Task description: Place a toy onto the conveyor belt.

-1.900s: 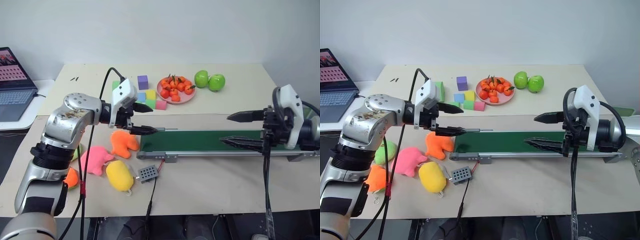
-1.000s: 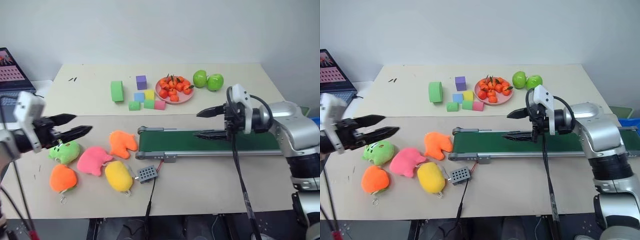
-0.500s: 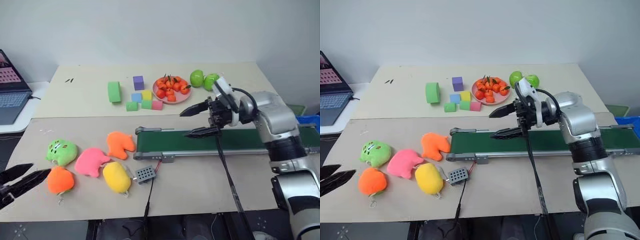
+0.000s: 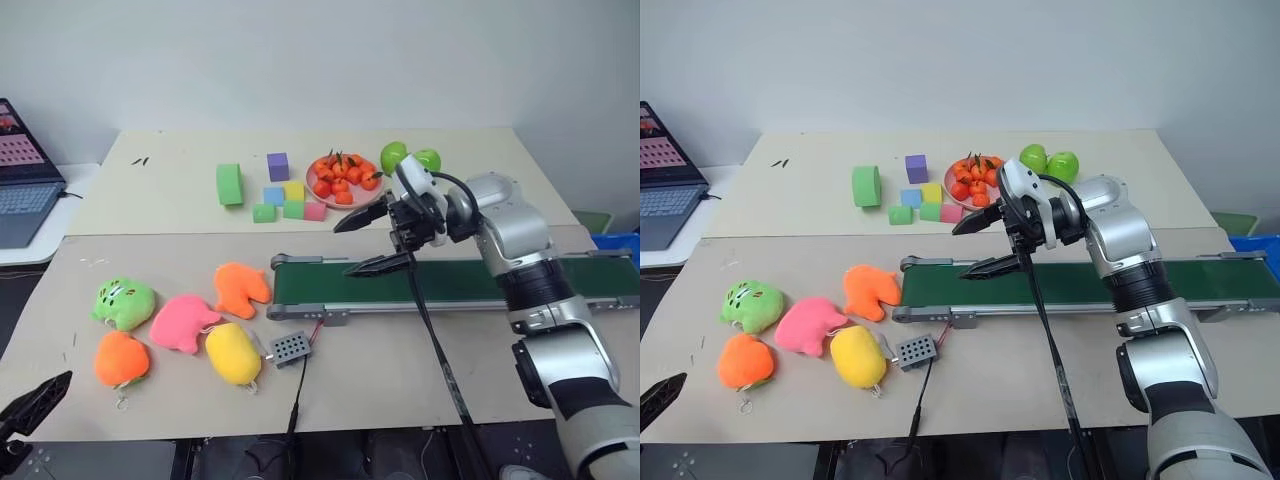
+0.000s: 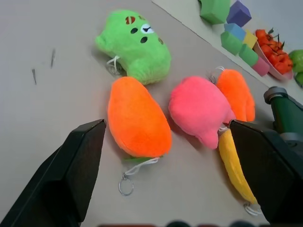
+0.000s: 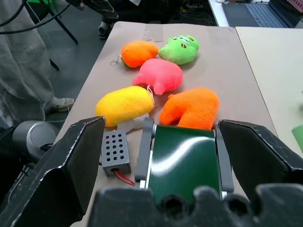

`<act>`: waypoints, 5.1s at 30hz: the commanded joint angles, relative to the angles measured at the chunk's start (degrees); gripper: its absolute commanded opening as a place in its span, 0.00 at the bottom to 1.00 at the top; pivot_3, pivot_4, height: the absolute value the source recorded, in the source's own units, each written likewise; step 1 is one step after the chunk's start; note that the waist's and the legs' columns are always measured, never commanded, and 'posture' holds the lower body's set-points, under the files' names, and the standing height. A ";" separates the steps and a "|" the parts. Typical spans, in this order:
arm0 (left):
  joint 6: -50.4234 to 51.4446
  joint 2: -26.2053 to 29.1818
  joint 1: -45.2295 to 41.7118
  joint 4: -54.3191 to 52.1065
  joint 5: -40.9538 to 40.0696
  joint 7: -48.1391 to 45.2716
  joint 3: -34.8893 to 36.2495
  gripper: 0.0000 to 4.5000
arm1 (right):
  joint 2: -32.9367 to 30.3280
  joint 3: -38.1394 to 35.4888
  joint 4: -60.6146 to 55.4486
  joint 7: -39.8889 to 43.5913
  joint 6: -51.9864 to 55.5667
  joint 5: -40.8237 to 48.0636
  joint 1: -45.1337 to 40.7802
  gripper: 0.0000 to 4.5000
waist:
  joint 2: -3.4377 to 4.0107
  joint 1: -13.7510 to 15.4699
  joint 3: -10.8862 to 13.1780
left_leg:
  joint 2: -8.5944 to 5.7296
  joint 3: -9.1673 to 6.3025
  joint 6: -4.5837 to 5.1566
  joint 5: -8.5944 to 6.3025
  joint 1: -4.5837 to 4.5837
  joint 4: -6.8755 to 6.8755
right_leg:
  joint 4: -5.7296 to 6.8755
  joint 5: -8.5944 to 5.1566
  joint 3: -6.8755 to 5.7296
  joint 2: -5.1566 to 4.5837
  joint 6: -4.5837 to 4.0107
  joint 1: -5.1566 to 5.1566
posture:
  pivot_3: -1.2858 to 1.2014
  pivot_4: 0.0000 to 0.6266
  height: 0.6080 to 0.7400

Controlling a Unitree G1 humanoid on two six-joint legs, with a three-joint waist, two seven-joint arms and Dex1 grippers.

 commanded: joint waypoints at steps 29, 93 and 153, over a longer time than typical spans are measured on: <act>2.42 4.93 -19.21 35.43 -14.38 24.57 -7.26 0.54 | -10.63 -4.04 -10.36 -2.57 5.76 0.07 4.05 1.00 | -0.26 -0.06 -0.17 | 0.35 0.88 -0.16 -0.14 0.62 -0.45 | 0.06 -0.04 0.92 0.48 -0.21 -0.10 | 0.52 0.24 1.00; -110.14 18.76 -60.59 25.28 93.63 31.60 -87.05 0.15 | -16.39 -11.42 -25.23 -15.93 11.62 1.42 16.63 1.00 | -0.48 0.26 -0.22 | 0.26 1.14 -0.05 -0.15 0.42 -0.73 | -0.14 0.11 1.01 0.69 -0.20 -0.26 | 0.52 0.24 1.00; -23.86 27.00 -59.11 -3.52 14.07 -6.27 -68.58 0.84 | -16.35 -13.24 -19.87 -17.28 10.21 2.58 13.70 1.00 | -0.06 -0.65 -0.49 | 0.36 1.17 0.07 -0.24 0.57 -0.63 | -0.10 0.10 1.14 0.81 -0.18 -0.13 | 0.52 0.24 1.00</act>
